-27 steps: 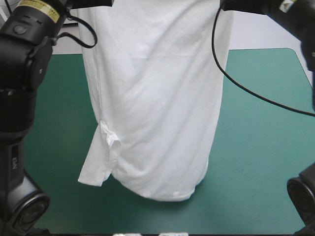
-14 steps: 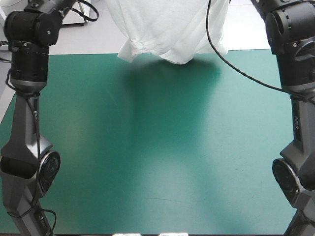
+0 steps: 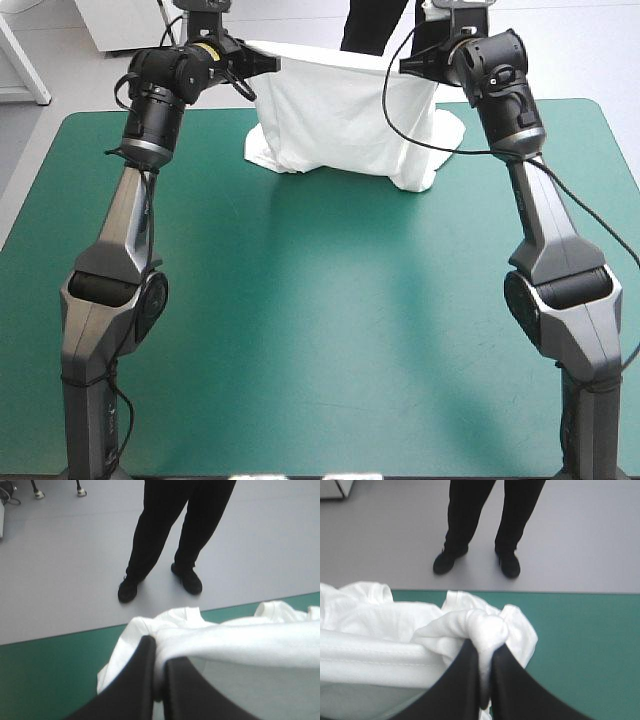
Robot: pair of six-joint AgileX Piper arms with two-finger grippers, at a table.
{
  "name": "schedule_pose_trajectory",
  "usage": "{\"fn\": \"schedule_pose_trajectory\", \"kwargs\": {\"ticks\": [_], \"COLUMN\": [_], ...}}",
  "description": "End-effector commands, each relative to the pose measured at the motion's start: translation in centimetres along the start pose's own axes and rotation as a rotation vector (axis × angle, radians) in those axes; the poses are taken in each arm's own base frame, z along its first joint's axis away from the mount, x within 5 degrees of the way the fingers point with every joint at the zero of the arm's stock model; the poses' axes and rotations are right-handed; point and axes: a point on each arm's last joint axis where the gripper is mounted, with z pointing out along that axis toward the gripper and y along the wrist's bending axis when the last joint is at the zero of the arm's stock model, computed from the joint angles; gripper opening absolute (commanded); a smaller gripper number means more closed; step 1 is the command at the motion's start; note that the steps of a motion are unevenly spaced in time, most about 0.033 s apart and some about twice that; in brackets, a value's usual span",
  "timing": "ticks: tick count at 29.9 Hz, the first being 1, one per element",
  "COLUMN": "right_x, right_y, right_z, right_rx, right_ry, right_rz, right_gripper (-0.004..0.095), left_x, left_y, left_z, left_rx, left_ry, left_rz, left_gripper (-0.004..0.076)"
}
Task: Fold the cloth
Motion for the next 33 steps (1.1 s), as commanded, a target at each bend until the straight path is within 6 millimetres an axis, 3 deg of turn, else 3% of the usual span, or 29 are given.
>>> {"fn": "schedule_pose_trajectory", "kwargs": {"ticks": [1, 7, 11, 14, 19, 23, 28, 33], "right_x": [-0.4, 2.3, 3.8, 5.0, 6.1, 6.3, 8.4, 10.1], "right_y": [-2.1, -3.8, -4.2, -4.4, -4.2, -4.1, -4.2, -4.2], "right_z": [1.0, 6.1, 7.9, 8.5, 8.4, 7.8, 6.9, 4.5], "right_rx": [-0.007, -0.006, -0.028, -0.02, -0.05, -0.068, -0.053, -0.071], "right_ry": [-0.024, 0.087, 0.178, 0.263, 0.372, 0.399, 0.513, 0.503], "right_rz": [0.036, 0.023, 0.042, 0.049, 0.078, 0.088, 0.091, 0.1], "right_gripper": [-0.0017, -0.0017, -0.0017, -0.0017, -0.0017, -0.0017, -0.0018, -0.0017], "left_x": [-1.2, 2.6, 4.6, 5.4, 7.2, 7.1, 6.6, 8.6], "left_y": [0.1, 0.3, 0.3, 0.3, 0.7, 0.9, -0.9, -2.3], "left_z": [-0.7, 4.2, 5.7, 5.6, 4.9, 4.2, 3.2, 2.9], "left_rx": [0.007, -0.001, 0.008, 0.007, -0.049, -0.091, -0.108, -0.197], "left_ry": [-0.083, 0.039, 0.153, 0.237, 0.449, 0.483, 0.468, 0.558], "left_rz": [-0.012, -0.015, -0.03, -0.037, -0.061, -0.062, -0.027, -0.011], "left_gripper": [-0.001, -0.001, -0.001, -0.001, -0.001, -0.001, -0.001, -0.0009]}}
